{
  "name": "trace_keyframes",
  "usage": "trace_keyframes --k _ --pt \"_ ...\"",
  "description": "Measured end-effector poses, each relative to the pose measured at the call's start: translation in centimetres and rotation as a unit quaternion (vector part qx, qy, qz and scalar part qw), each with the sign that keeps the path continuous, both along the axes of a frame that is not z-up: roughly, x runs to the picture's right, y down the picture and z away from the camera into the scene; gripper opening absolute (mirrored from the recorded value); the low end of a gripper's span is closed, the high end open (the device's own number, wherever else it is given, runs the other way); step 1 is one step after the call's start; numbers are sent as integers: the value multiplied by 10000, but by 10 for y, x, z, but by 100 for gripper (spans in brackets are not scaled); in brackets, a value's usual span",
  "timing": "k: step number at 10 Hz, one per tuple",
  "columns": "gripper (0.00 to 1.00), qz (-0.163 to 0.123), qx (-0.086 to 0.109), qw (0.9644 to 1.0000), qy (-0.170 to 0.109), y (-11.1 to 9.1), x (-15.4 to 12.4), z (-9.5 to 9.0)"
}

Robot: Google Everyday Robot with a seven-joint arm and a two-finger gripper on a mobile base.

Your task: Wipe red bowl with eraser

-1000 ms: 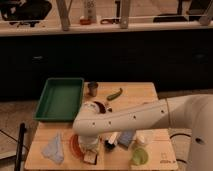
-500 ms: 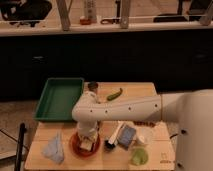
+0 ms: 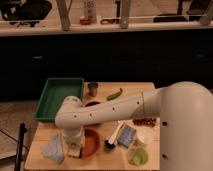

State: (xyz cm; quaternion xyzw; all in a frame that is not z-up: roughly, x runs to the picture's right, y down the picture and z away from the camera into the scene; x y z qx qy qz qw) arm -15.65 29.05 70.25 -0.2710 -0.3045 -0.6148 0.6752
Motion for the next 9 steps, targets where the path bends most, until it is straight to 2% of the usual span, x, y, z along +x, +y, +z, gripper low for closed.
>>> trace_keyframes --k 2,4,7,9 --pt "0 -121 -27 9999 -67 17 9 -13" --pt "0 -35 -67 10000 -8 20 36 -15" --pt "0 260 -45 9993 260 8 84 -7" --pt "0 417 -3 9985 354 -9 93 7"
